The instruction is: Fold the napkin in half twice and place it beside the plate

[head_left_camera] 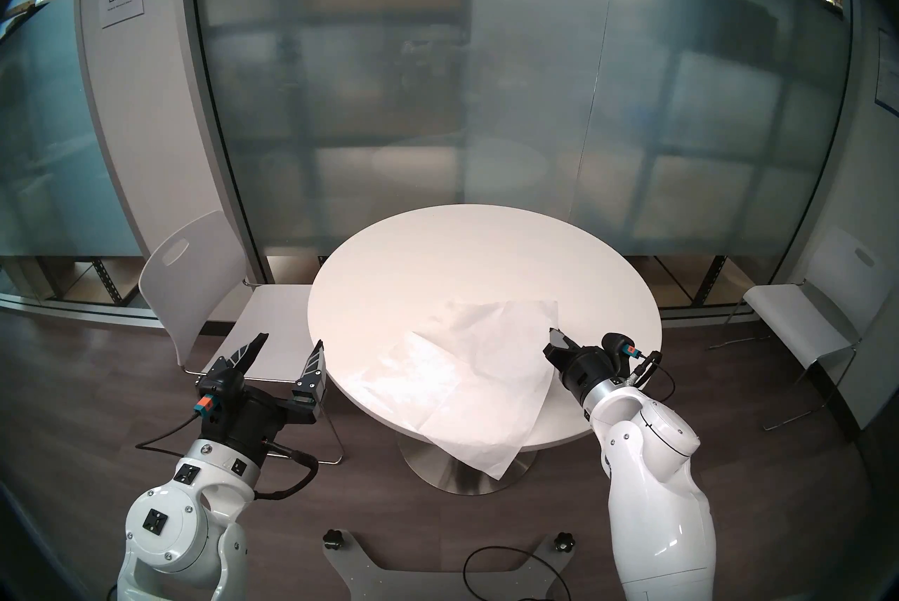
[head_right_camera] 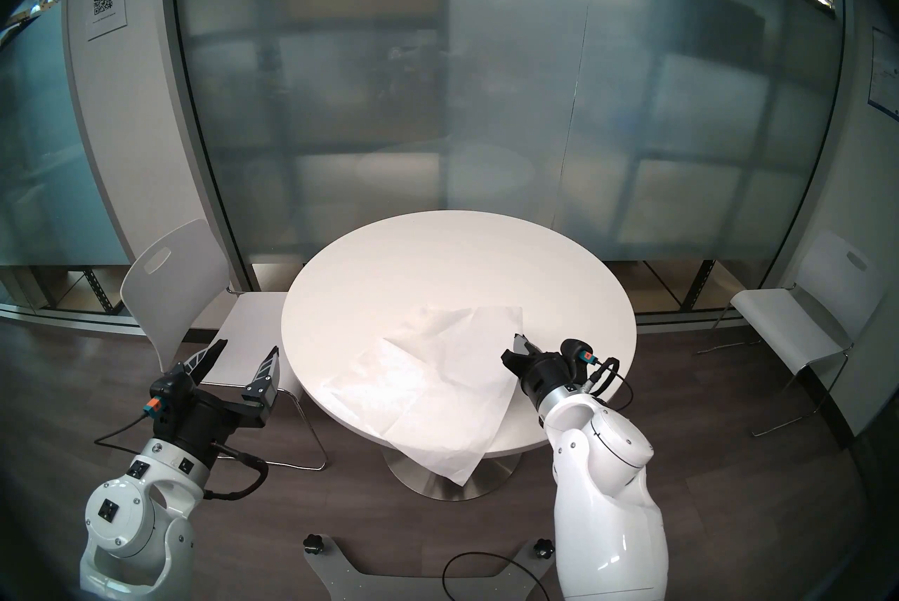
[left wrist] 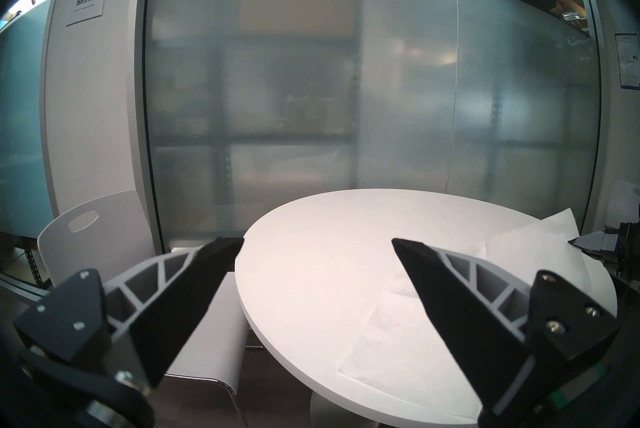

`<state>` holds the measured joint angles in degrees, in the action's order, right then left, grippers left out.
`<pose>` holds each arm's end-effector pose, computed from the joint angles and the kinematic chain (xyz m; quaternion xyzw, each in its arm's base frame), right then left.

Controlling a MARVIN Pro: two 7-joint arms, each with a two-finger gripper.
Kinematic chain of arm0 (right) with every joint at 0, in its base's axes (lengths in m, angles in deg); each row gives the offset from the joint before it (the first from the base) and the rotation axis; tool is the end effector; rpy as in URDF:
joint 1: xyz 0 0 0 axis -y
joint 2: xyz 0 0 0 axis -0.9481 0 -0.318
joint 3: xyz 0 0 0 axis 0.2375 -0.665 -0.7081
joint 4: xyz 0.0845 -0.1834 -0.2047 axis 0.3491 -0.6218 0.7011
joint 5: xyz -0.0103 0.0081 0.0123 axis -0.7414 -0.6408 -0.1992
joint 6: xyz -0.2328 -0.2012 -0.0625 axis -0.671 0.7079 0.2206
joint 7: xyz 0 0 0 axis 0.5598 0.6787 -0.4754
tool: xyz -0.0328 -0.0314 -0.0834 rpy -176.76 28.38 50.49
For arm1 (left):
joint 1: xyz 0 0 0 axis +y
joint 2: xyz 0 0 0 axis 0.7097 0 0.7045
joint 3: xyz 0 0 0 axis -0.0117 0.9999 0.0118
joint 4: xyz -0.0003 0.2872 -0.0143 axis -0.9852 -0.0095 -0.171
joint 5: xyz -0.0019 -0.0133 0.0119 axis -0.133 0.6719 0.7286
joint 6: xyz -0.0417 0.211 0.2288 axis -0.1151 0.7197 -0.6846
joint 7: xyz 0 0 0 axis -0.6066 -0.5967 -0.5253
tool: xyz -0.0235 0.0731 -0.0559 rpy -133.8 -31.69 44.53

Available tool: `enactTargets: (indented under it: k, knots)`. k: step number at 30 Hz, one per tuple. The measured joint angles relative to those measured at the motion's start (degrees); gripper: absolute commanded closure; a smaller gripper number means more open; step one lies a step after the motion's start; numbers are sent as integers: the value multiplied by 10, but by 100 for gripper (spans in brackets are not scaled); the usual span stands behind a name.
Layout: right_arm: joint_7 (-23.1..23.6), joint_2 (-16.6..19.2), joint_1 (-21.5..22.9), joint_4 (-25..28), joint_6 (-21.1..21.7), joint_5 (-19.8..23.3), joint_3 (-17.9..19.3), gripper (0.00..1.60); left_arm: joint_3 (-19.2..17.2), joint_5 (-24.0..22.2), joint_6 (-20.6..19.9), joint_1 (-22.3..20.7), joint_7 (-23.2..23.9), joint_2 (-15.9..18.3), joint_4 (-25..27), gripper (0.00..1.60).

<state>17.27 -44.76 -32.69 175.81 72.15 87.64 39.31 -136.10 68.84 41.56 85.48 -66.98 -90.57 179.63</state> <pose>0.3510 -0.0035 -0.2961 -0.7637 0.1496 -0.5829 0.2338 0.2320 0.0423 -0.2338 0.7092 -0.0281 0.7034 0.0379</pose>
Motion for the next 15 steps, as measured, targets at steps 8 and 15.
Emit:
enactTargets:
  k: [8, 15]
  knots:
    - [3, 0, -3, 1, -1, 2, 7, 129, 37, 20, -60, -45, -14, 6, -20, 0]
    - [6, 0, -4, 2, -1, 3, 12, 131, 54, 36, -112, -90, -27, 14, -54, 3]
